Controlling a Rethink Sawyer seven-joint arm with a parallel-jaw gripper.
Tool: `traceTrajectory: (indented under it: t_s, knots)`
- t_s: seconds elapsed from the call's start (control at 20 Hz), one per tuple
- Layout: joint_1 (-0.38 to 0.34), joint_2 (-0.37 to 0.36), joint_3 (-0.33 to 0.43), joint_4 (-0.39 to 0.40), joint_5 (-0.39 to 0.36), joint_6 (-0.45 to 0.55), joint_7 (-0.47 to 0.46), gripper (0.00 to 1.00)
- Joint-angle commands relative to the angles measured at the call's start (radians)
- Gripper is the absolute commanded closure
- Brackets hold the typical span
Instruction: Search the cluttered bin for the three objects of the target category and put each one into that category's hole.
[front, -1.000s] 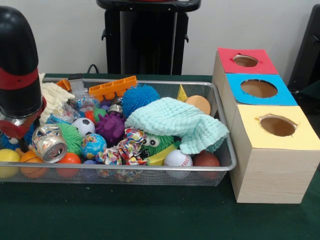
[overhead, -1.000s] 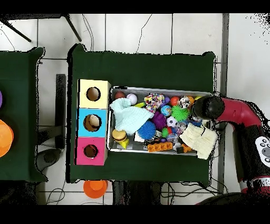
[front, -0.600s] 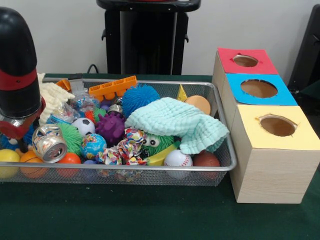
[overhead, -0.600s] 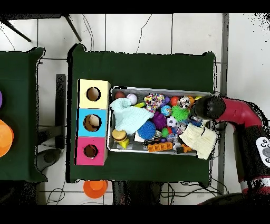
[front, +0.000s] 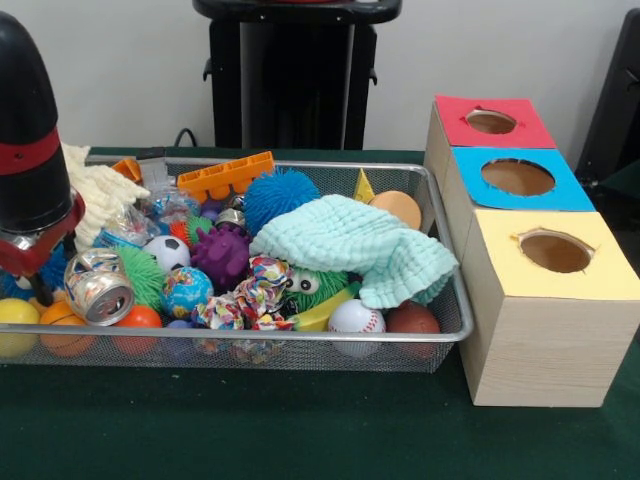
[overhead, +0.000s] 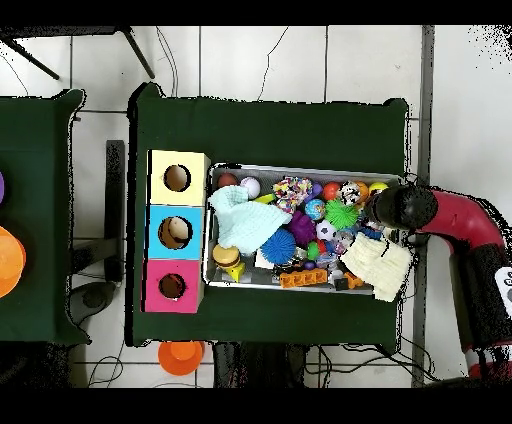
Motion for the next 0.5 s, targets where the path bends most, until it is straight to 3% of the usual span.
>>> traceTrajectory:
  t_s: [0.05,0.5]
  knots:
    - [-0.025,0.031,0.110,-0.032,-0.053,-0.167,-0.217,0.00]
    - [-0.043,0.054,0.132,-0.030,-0.095,-0.228,-0.204,0.00]
